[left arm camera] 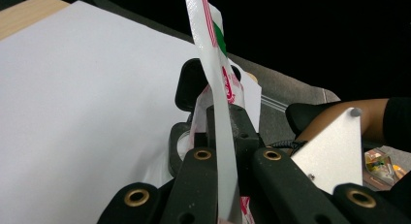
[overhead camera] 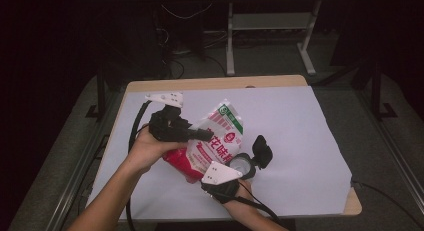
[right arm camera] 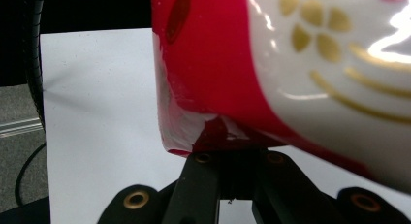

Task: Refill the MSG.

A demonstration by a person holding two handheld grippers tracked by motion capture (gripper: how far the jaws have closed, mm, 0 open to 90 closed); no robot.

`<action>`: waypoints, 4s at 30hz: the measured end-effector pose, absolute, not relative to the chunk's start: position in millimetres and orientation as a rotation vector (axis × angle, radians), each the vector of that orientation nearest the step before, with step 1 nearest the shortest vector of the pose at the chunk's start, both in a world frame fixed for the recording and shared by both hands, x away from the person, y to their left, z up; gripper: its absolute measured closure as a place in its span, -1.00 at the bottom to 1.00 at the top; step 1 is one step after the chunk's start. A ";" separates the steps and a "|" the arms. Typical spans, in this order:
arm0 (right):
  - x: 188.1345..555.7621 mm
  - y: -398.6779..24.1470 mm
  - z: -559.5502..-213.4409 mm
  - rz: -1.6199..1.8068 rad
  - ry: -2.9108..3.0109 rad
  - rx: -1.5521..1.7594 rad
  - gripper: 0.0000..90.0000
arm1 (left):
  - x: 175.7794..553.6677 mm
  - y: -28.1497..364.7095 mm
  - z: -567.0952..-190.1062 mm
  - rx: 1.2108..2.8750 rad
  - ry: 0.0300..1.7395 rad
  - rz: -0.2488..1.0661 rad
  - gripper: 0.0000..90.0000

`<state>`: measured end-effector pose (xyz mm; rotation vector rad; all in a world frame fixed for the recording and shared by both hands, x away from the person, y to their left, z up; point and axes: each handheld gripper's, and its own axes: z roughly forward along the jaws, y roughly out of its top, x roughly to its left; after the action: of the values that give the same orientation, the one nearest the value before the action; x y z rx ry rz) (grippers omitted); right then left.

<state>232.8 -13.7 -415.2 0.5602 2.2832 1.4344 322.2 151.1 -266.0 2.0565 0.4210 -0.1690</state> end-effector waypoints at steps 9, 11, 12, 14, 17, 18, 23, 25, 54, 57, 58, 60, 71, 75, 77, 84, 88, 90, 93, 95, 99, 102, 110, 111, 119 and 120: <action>228.0 -14.7 -415.2 1.447 2.279 0.543 1.00 | 322.7 138.1 -261.9 2.119 0.408 -0.176 1.00; 227.0 -14.7 -414.9 1.452 2.279 0.546 1.00 | 323.3 136.3 -261.2 2.128 0.408 -0.175 1.00; 227.0 -14.9 -414.7 1.455 2.280 0.552 1.00 | 323.7 135.2 -260.8 2.130 0.413 -0.177 1.00; 227.6 -15.8 -414.2 1.456 2.277 0.551 1.00 | 324.7 132.6 -260.1 2.130 0.415 -0.178 1.00; 227.9 -16.9 -413.5 1.463 2.273 0.560 1.00 | 325.8 129.9 -259.0 2.137 0.409 -0.180 1.00; 227.8 -17.0 -413.3 1.462 2.273 0.562 1.00 | 325.9 128.8 -258.5 2.140 0.407 -0.181 1.00; 228.2 -17.5 -412.8 1.468 2.266 0.566 1.00 | 326.9 123.3 -257.2 2.157 0.398 -0.178 1.00; 228.1 -17.3 -412.8 1.471 2.263 0.569 1.00 | 328.6 121.5 -257.4 2.157 0.401 -0.185 1.00; 229.7 -15.4 -416.1 1.472 2.269 0.625 1.00 | 338.8 102.1 -263.4 2.184 0.472 -0.206 1.00; 229.8 -15.1 -416.4 1.470 2.269 0.626 1.00 | 339.3 101.2 -263.4 2.193 0.467 -0.199 1.00; 229.8 -15.1 -416.4 1.470 2.269 0.626 1.00 | 339.3 100.9 -263.6 2.191 0.468 -0.198 1.00; 229.8 -15.0 -416.5 1.468 2.268 0.627 1.00 | 339.3 100.1 -263.6 2.194 0.466 -0.196 1.00; 230.2 -14.5 -416.7 1.465 2.271 0.625 1.00 | 339.6 93.3 -263.1 2.222 0.457 -0.187 1.00; 229.9 -14.2 -416.8 1.464 2.271 0.624 1.00 | 339.6 90.5 -262.8 2.236 0.454 -0.184 1.00; 229.9 -14.4 -416.6 1.466 2.269 0.625 1.00 | 339.6 89.5 -262.5 2.238 0.451 -0.178 1.00; 229.9 -14.5 -416.5 1.466 2.264 0.624 1.00 | 339.0 83.6 -262.0 2.259 0.445 -0.172 1.00; 230.2 -14.5 -416.4 1.467 2.266 0.625 1.00 | 338.9 81.0 -261.6 2.267 0.444 -0.169 1.00; 230.1 -14.4 -416.3 1.469 2.267 0.625 1.00 | 338.8 80.5 -261.3 2.272 0.444 -0.169 1.00; 229.9 -14.1 -416.3 1.470 2.266 0.624 1.00 | 337.9 79.4 -261.3 2.274 0.447 -0.164 1.00; 229.8 -13.8 -416.4 1.472 2.267 0.625 1.00 | 337.6 79.0 -261.4 2.275 0.450 -0.160 1.00; 230.1 -13.3 -416.7 1.471 2.270 0.625 1.00 | 338.5 78.4 -262.0 2.278 0.451 -0.163 1.00; 230.1 -13.4 -416.7 1.473 2.270 0.629 1.00 | 338.7 77.5 -261.9 2.280 0.450 -0.161 1.00; 230.1 -13.8 -416.1 1.480 2.266 0.628 1.00 | 338.4 75.8 -261.2 2.282 0.454 -0.156 1.00; 230.1 -13.7 -416.2 1.480 2.266 0.628 1.00 | 338.3 75.8 -261.3 2.282 0.453 -0.156 1.00; 230.0 -13.3 -416.0 1.482 2.267 0.626 1.00 | 338.5 75.7 -261.5 2.287 0.456 -0.150 1.00; 230.0 -12.7 -416.0 1.484 2.267 0.623 1.00 | 338.4 75.7 -261.6 2.289 0.458 -0.145 1.00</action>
<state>230.0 -12.7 -416.0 0.6226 2.2673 1.4841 338.4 75.7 -261.6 2.2895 0.4579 -0.1451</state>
